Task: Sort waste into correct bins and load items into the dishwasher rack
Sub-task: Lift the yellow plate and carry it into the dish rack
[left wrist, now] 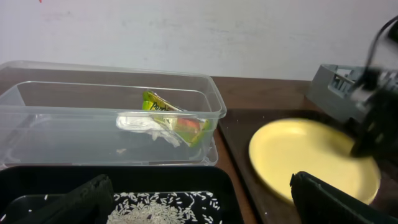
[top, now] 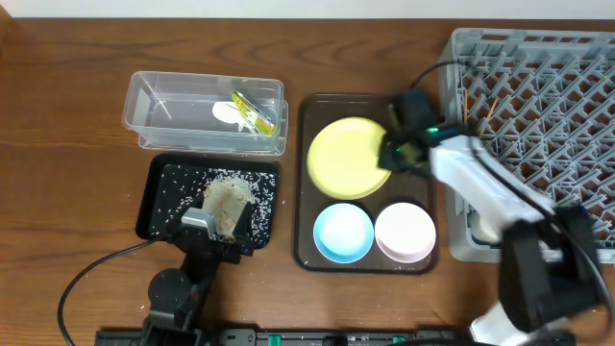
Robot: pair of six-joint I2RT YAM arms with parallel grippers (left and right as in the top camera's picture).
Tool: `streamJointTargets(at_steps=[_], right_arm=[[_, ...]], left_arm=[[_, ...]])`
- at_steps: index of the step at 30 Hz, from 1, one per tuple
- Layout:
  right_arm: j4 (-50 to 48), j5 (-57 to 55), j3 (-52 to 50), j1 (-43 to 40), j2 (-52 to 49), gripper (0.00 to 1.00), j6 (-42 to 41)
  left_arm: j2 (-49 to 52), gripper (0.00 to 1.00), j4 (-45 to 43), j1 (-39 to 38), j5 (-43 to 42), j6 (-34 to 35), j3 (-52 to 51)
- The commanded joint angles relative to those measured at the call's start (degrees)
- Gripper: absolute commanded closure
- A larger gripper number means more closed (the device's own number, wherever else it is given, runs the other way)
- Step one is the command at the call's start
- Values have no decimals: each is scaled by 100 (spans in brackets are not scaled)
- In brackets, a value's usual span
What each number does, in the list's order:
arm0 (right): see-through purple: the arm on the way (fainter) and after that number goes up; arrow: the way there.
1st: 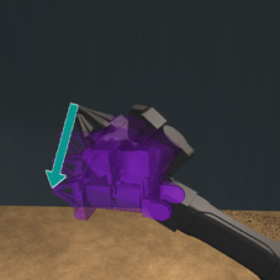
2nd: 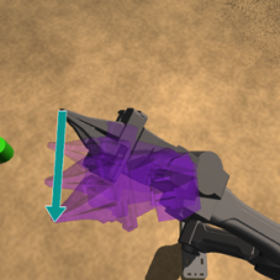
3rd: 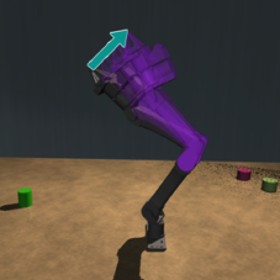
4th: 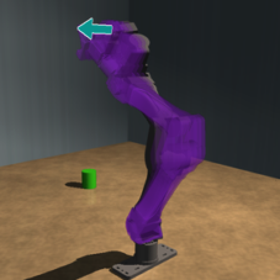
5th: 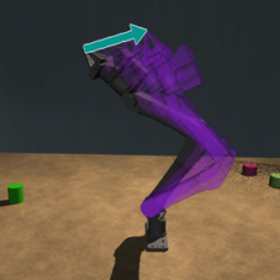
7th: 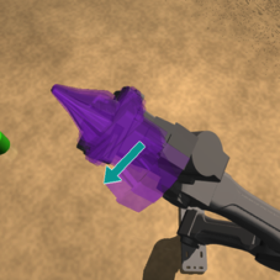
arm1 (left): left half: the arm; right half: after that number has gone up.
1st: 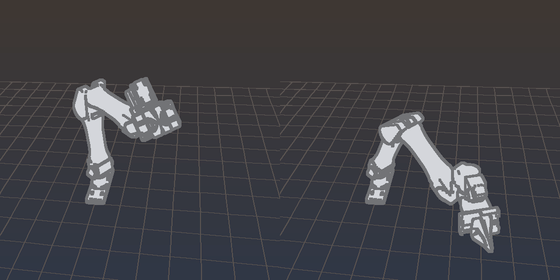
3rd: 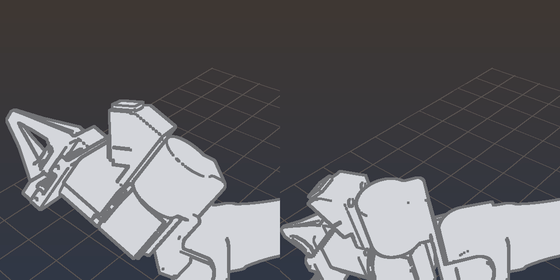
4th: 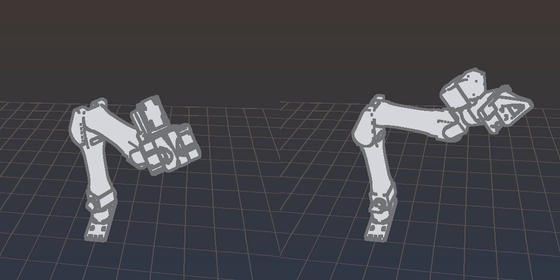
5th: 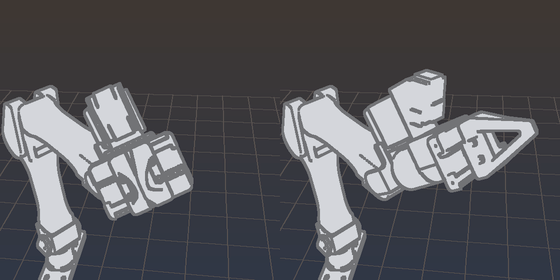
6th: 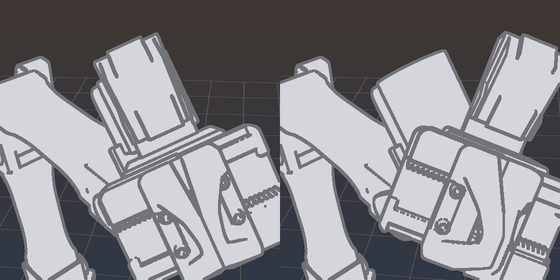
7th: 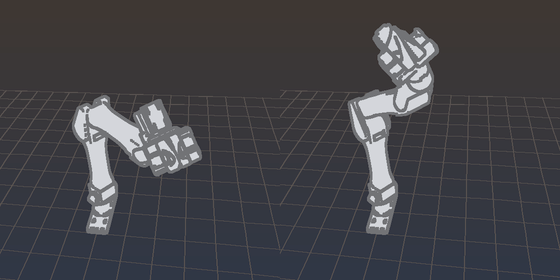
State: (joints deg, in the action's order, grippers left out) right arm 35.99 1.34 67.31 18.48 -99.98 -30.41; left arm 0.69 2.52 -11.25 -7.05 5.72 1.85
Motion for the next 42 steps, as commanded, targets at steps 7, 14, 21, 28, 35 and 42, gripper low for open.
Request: streamJointTargets(at_steps=[7,14,21,28,35,42], right_arm=[[433,-2509,83,-533,2994,99,1475],[1423,-5705,81,-553,3652,99,1233],[1478,-6266,81,-850,3499,99,1073],[1458,-6312,81,-1027,3279,99,1075],[1305,-6605,81,-1080,3276,99,1075],[1029,-6583,81,-1377,3220,99,1078]], left_arm=[[-46,7,79,31,24,-76,-162],[-46,7,81,31,24,-76,-162],[-46,7,79,31,26,-76,-162],[-46,7,79,31,26,-76,-162],[-46,7,79,31,24,-76,-162],[-46,7,79,31,24,-76,-162]])
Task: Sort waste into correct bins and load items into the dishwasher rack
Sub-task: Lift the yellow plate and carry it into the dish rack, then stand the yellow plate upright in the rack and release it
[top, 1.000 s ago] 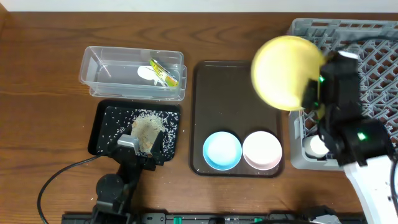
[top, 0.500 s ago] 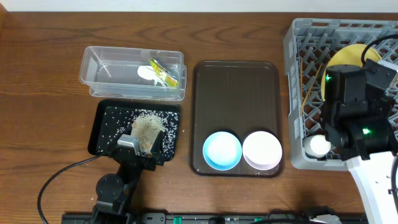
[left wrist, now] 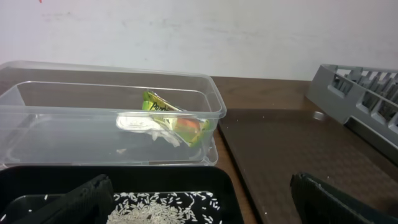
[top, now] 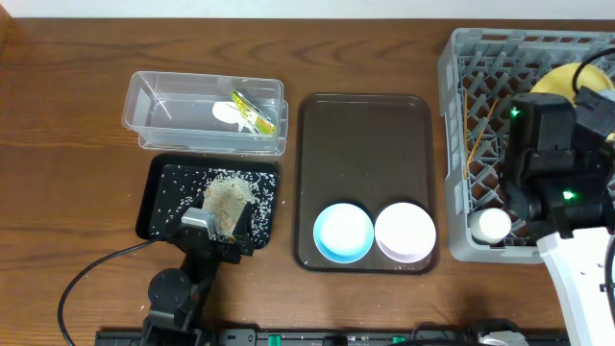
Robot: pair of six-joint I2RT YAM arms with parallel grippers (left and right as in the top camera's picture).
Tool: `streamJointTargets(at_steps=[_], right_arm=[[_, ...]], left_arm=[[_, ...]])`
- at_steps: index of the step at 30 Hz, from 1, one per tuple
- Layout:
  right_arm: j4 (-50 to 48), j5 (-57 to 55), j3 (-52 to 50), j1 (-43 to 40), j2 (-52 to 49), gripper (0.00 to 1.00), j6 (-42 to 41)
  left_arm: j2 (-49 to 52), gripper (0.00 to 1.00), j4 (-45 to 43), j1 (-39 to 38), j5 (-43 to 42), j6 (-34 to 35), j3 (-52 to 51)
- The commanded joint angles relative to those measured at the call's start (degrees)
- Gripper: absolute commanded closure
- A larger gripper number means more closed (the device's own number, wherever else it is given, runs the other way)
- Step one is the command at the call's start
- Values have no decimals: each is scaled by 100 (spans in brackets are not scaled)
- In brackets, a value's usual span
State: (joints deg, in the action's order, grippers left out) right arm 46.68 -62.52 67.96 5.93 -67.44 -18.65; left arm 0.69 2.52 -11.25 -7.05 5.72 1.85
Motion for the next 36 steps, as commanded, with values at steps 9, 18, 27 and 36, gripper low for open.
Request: streamJointTargets(at_steps=[9,18,27,36], right_arm=[[-118,4,15,-155,-35,99,55],[-804,-101,15,-1054,-343,99,737],[-1744,494,15,-1491,-1285,99,2002],[-2931,496,15,-1545,-2004,99,3307]], left_arm=[[-46,7,79,31,24,-76,-162],[-46,7,79,31,24,-76,-162],[-46,7,79,31,24,-76,-162],[-46,7,79,31,24,-76,-162]])
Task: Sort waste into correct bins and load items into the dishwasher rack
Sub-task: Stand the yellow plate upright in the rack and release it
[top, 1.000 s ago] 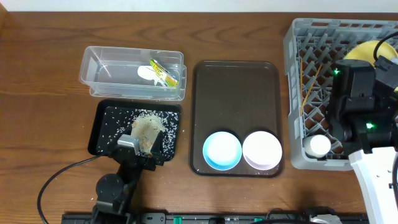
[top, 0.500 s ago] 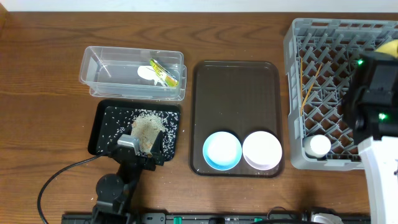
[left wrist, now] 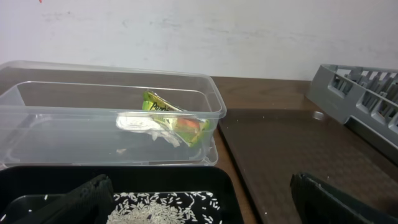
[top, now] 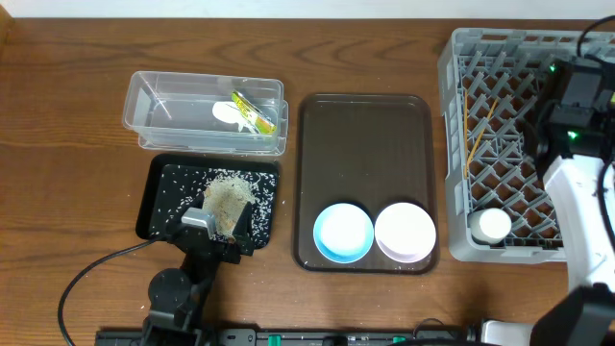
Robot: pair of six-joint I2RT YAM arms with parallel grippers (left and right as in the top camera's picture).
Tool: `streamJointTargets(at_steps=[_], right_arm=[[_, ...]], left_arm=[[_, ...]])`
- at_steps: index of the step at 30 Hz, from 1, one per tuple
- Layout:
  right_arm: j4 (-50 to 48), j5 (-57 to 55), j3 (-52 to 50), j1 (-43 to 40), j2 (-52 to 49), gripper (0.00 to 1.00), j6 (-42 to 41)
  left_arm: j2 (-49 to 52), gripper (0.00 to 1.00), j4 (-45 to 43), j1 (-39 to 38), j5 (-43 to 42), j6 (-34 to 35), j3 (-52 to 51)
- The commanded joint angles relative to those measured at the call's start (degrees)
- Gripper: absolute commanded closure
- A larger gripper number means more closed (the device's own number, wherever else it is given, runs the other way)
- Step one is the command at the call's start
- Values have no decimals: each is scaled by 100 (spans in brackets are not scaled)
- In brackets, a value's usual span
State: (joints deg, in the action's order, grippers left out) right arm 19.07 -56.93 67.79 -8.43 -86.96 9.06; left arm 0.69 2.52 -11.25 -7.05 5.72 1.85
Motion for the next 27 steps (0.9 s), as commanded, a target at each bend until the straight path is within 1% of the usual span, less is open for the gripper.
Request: streamJointTargets(at_steps=[1,6,10,13,14,16,18,20,21,23,24,25,27], right_arm=[[-302,-61,33,-109,-94,99,597],[-767,81,33,-146,-260,99,1169],[-748,153,33,-149,-376,99,1180],[-487,291,33,-131,-407,98,1106],[-380,422,33,-125,-407,86,1012],[-184,535,33,-105,-387,50,739],[61,640,33,-57,-352,32,264],[378,1086,33,-15,-264,18,-127],[553,1397,35,-15,-197,14,-363],[931,2087,37,-17,11,15,-822],[1104,2562,37,-17,144,18,-1058],[1287,3165,37,-17,317,25,-1226],[1513,4044,37,-11,581,37,-1449]], left_arm=[[-46,7,81,31,24,-76,-162],[-46,7,79,31,24,-76,-162],[-46,7,79,31,24,-76,-162],[-46,7,79,31,26,-76,-162],[-46,7,79,31,24,-76,-162],[-46,7,79,31,24,-76,-162],[-46,7,79,31,24,-76,-162],[-46,7,81,31,24,-76,-162],[-46,7,81,31,26,-76,-162],[-46,7,81,31,24,-76,-162],[-46,7,79,31,24,-76,-162],[-46,7,81,31,26,-76,-162],[-46,7,79,31,24,-76,-162]])
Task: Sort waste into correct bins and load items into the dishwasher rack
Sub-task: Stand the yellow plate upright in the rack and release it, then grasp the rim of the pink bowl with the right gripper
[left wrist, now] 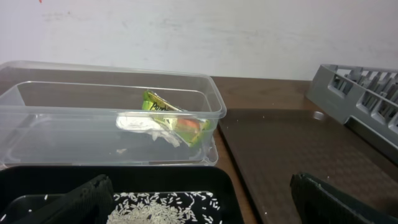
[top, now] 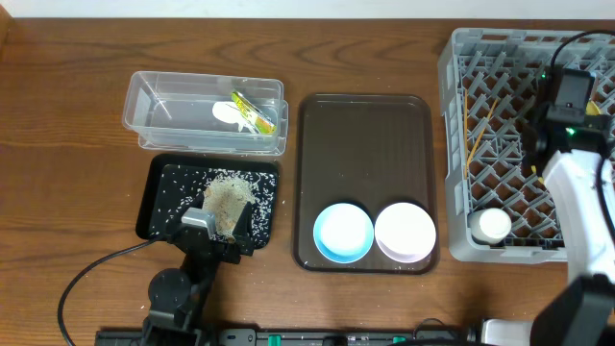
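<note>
On the brown tray (top: 365,144) stand a blue bowl (top: 343,232) and a pale pink bowl (top: 405,232). The grey dishwasher rack (top: 500,58) at the right holds chopsticks (top: 478,130) and a white cup (top: 493,225). My right gripper (top: 565,96) hangs over the rack's right half; its fingers are hidden under the wrist. No yellow plate shows. My left gripper (left wrist: 205,205) rests open over the black tray (top: 159,207) of spilled rice (left wrist: 161,208). The clear bin (top: 173,101) holds a green wrapper (left wrist: 174,118) and a white scrap.
The clear bin sits just behind the black tray, and the brown tray lies to the right of both. The rack's corner (left wrist: 360,93) shows at the right of the left wrist view. Bare wood table (top: 58,173) surrounds everything.
The right arm has shifted a little to the left over the rack. The left arm, bowls, bins and trays are unchanged.
My right gripper was first at the yellow plate on the brown tray. Then the plate was off the tray, up at the rack's far right beside the arm. After that the plate no longer showed and the arm stayed over the rack. The left arm never moved.
</note>
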Robot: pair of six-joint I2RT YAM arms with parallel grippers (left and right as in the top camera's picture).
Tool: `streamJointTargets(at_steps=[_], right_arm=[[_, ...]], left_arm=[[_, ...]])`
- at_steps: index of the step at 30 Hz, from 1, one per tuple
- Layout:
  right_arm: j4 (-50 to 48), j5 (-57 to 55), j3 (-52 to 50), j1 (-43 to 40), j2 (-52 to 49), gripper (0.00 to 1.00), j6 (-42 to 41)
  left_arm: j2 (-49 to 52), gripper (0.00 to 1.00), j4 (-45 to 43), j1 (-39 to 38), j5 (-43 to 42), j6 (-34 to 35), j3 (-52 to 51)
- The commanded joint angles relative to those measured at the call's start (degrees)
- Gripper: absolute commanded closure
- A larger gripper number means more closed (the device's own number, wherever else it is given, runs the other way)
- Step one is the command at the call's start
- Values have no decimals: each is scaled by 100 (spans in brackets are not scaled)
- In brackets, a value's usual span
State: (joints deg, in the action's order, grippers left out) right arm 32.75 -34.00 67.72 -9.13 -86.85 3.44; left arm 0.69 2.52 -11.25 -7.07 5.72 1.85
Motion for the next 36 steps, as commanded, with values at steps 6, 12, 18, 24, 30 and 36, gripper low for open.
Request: streamJointTargets(at_steps=[6,12,18,24,30,36], right_arm=[[1381,4546,42,348,1405,37,-1541],[3156,5038,-63,1150,1447,35,-1541],[3399,4068,-782,1902,1443,40,-2068],[2509,3311,-1696,2009,1440,48,-2306],[1716,3788,-2531,2009,1440,65,-2321],[1307,4135,-3005,2009,1440,71,-2334]], left_arm=[[-46,7,79,31,28,-76,-162],[-46,7,79,31,26,-76,-162],[-46,7,79,31,26,-76,-162],[-46,7,79,31,26,-76,-162],[-46,7,81,31,26,-76,-162],[-46,7,81,31,26,-76,-162]])
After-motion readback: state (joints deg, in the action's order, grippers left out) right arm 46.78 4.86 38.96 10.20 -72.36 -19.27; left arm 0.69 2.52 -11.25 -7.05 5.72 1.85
